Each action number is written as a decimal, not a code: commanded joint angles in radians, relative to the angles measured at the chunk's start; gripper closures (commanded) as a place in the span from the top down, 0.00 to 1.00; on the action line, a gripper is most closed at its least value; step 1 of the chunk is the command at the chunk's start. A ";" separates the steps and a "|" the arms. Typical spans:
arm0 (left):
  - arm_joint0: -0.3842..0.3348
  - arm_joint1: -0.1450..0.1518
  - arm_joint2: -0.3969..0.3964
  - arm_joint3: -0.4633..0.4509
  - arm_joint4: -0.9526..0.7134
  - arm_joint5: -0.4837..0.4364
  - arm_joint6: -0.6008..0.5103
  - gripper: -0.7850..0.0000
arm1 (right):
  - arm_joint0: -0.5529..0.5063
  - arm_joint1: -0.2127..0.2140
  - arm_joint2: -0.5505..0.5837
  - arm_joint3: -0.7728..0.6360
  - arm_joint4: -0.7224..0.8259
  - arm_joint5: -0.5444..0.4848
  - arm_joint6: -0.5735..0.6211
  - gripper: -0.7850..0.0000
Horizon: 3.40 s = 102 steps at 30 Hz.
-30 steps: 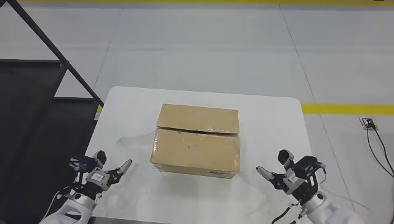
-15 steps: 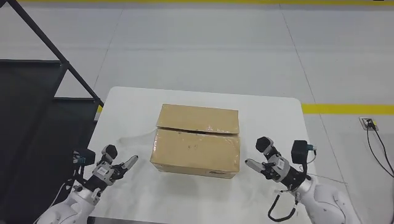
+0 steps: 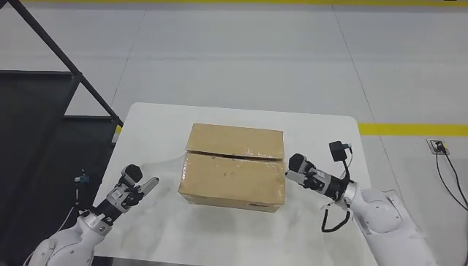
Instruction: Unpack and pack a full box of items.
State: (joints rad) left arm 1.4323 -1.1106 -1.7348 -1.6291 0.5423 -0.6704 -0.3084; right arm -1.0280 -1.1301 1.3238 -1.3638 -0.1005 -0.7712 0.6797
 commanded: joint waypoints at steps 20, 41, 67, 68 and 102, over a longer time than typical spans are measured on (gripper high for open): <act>0.016 -0.001 0.030 -0.032 -0.001 0.059 0.042 1.00 | -0.034 0.045 0.010 -0.112 0.370 -0.097 0.273 1.00; 0.025 0.013 0.069 -0.074 0.079 -0.065 -0.027 1.00 | -0.068 0.253 -0.245 -0.264 0.248 -0.184 0.185 1.00; 0.021 0.024 0.137 -0.013 0.302 -0.098 -0.023 1.00 | 0.011 0.259 -0.262 -0.202 0.633 -0.121 0.080 1.00; 0.021 0.024 0.137 -0.013 0.302 -0.098 -0.023 1.00 | 0.004 0.257 -0.269 -0.213 0.650 -0.105 0.073 1.00; 0.022 0.029 0.176 -0.024 0.386 -0.008 0.049 1.00 | 0.212 0.156 -0.415 0.025 0.776 0.479 0.008 1.00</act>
State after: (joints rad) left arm 1.4549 -1.0822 -1.5600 -1.6525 0.9280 -0.6796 -0.2602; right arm -0.8182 -0.9706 0.9080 -1.3450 0.6757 -0.2877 0.7078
